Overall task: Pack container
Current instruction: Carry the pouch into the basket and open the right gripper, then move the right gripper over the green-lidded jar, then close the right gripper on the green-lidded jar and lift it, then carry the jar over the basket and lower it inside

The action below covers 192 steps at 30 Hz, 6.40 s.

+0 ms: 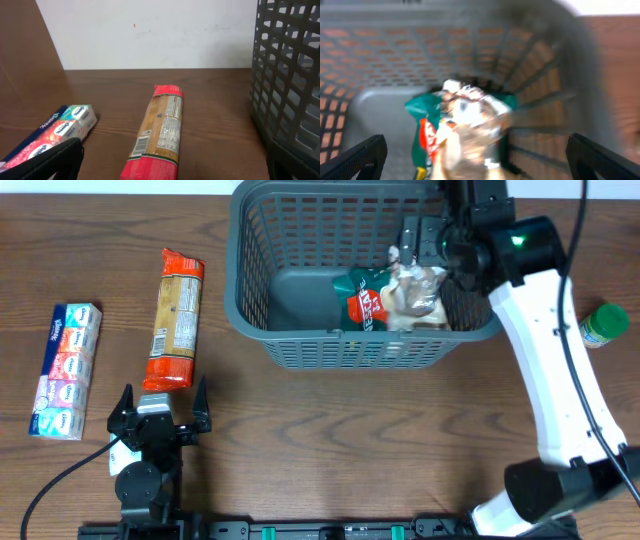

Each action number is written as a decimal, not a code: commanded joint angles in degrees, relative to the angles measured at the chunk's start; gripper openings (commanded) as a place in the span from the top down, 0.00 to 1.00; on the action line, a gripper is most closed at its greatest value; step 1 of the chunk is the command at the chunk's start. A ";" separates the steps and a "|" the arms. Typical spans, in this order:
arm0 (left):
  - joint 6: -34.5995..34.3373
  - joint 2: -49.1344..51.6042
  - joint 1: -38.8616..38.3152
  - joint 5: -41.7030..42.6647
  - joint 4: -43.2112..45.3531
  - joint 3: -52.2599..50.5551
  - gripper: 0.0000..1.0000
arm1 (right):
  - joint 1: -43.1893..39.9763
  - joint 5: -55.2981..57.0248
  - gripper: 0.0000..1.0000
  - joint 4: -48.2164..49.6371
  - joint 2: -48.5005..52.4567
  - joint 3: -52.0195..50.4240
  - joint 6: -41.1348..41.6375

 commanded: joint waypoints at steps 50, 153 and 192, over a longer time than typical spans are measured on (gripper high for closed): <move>-0.74 -0.39 -0.24 -0.07 0.26 -0.63 0.01 | -50.34 -9.29 0.01 -18.91 18.10 15.32 -6.51; -0.74 -0.39 -0.24 -0.04 0.26 -0.63 0.01 | -52.70 -13.05 0.99 -5.90 44.48 14.97 -7.74; -0.74 -0.39 -0.24 -0.07 0.26 -0.63 0.01 | -7.56 -29.49 0.99 -6.86 -8.50 15.56 -18.25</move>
